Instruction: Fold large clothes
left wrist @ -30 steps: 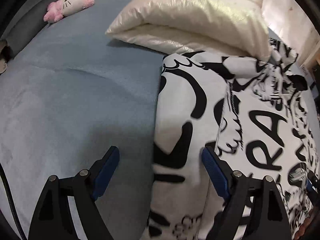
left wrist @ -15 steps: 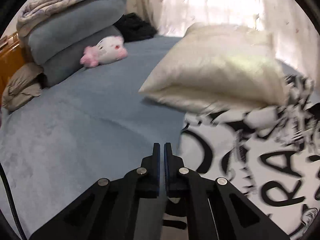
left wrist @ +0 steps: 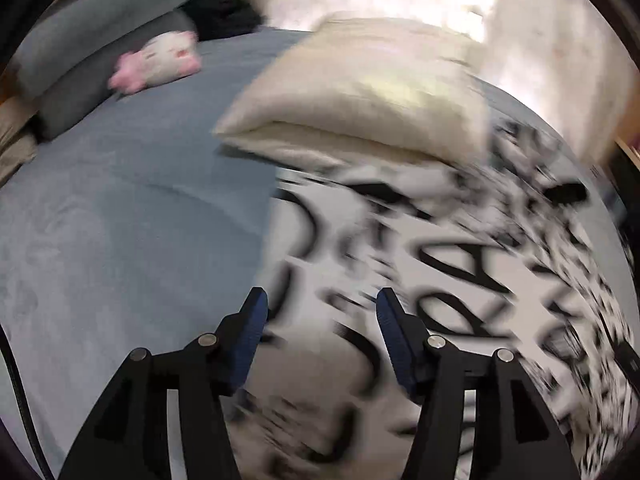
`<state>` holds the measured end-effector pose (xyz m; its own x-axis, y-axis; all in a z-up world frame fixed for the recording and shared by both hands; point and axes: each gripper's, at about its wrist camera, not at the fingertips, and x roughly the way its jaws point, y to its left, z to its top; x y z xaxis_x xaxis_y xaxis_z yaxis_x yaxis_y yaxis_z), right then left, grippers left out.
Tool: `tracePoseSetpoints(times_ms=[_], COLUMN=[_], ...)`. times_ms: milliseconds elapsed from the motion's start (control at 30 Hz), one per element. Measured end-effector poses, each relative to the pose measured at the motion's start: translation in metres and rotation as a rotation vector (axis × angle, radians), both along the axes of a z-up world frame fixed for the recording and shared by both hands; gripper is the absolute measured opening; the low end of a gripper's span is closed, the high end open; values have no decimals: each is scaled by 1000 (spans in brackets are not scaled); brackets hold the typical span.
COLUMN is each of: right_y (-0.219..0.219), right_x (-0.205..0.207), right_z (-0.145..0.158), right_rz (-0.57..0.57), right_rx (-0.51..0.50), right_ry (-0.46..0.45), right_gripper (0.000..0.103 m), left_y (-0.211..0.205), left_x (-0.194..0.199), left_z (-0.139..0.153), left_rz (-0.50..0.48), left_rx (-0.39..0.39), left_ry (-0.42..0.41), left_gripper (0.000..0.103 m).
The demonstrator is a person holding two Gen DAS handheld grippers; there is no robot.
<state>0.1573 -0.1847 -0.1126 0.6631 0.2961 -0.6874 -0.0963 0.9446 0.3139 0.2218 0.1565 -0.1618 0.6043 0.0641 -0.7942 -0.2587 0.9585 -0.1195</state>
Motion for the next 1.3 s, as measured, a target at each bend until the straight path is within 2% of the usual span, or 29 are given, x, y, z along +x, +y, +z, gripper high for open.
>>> tracePoseSetpoints(times_ms=[133,233,300,367,400,433,467,567,667,733,800,867,967,1133,1300], right_y=[48,71,75,67,60,52,42,10,-28,-44,-57,-67,-68,-57,-50], right_x=[-2,0,8,11,10,8,5,-7,-12,-17,-20,-25,-31,-43,-54], right_z=[-5,-18,-38,-51,-52,-51,-48,-42,-44,-44,-46,-46,-45,-37,-31], right_rz=[116,163,163,159,158,145,126,2,-44,-111,-139,-157,-160,-148,-137], right_rx=[-10,-28,-68,-80,-72,-79,-99,-219,-127,-139,-99,-53,-52,-65,-77], right_ry=[3,32,104,138,132,125,114,64,98,110,119,129,116,87,67], right_gripper=[43,43,43,33,28,17,14,14,15,24,27,27,27,27,27], left_y=[-55,-73,-72,-72,-69,-63,-56,-37,-29,-29,-32,-38,-41,-38,-42], left_x=[-11,-15,-14,-19,-21,-23,-26,-30,-35,-36,-36,-40,-42,-47,-56], left_z=[4,-15,-37,-40,-38,-36,-36,-34,-32,-31,-32,-32,-30,-25,-17], left_rz=[-98,-126,-114,-116,-107,-96,-111,-148,-156,-152,-149,-144,-131,-131,-139], left_rx=[53,86,124,150,166,179,162,142,134,147,166,178,199,180,194], left_ry=[32,89,154,140,140,142,139,137,134,134,139,144,149,146,129], left_gripper=[55,55,57,63,63,63,61,50,47,47,47,48,58,60,64])
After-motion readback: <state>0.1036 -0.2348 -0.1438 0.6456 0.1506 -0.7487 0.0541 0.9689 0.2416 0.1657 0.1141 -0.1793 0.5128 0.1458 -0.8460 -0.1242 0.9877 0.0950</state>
